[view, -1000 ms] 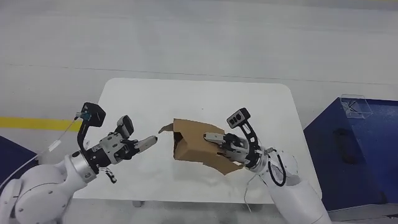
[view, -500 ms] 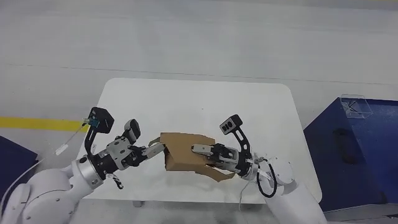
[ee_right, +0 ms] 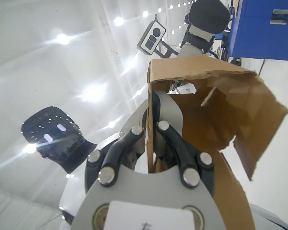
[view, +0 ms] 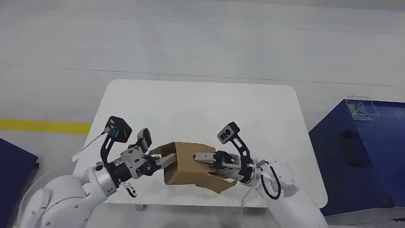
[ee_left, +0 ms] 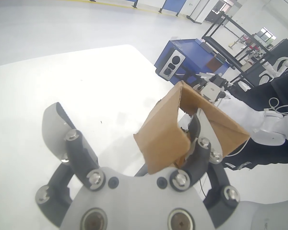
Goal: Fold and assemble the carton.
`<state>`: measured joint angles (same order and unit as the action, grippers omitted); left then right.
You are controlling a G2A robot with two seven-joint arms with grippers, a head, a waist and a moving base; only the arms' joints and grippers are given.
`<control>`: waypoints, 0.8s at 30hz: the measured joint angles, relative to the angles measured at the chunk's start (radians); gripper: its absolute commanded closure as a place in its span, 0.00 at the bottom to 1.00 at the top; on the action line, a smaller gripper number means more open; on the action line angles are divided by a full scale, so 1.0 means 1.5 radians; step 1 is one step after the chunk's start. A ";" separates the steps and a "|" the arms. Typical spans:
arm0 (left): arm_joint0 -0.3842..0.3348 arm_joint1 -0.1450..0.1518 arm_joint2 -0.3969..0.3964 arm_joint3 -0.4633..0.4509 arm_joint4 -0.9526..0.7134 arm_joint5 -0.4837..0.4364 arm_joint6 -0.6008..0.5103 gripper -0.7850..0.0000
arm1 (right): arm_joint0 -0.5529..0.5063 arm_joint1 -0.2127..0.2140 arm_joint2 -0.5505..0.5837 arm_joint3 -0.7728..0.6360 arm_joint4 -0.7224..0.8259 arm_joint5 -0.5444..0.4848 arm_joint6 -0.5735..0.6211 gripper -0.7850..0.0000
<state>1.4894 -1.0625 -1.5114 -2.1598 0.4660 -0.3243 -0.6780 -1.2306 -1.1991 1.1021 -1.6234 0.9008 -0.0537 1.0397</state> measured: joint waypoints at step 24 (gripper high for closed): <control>-0.021 0.005 -0.024 0.060 -0.006 -0.034 0.043 0.00 | 0.087 -0.025 -0.046 0.162 0.177 0.166 0.100 1.00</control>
<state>1.4572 -1.0543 -1.5475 -2.0699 0.4577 -0.3756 -0.6139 -1.0998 -1.2361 1.0334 -1.3799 1.1666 0.1950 1.1892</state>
